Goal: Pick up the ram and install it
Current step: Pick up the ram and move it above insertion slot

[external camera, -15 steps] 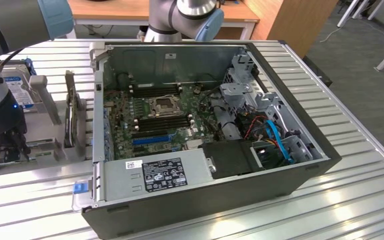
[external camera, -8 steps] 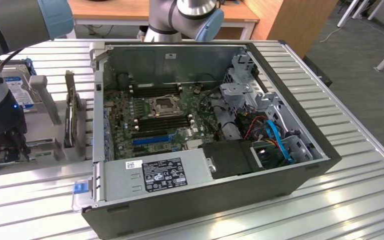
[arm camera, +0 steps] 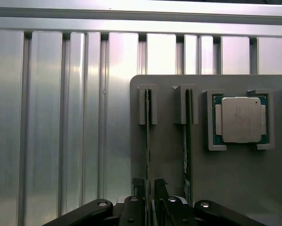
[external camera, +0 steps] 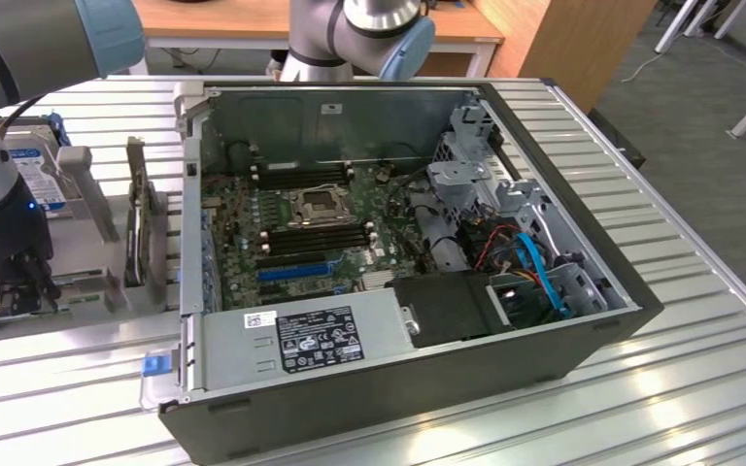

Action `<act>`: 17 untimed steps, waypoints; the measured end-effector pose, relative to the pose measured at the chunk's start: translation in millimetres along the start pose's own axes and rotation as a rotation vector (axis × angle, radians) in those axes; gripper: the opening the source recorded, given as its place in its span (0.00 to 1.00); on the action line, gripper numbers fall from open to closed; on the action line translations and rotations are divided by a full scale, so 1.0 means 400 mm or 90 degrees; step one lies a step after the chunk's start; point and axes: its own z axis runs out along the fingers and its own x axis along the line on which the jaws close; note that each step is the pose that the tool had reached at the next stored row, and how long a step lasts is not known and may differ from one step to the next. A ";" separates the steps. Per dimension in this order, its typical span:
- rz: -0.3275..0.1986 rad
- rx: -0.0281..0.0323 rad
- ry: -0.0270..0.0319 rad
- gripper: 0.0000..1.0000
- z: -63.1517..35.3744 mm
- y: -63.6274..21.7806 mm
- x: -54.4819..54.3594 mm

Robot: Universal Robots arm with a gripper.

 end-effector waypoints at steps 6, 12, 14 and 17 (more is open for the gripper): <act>-0.001 0.0000 0.0000 0.23 0.000 0.000 0.000; -0.006 -0.0001 0.0002 0.23 0.000 -0.001 0.000; -0.006 -0.0001 0.0002 0.23 0.000 -0.002 0.000; -0.006 -0.0001 0.0003 0.23 0.000 -0.002 -0.001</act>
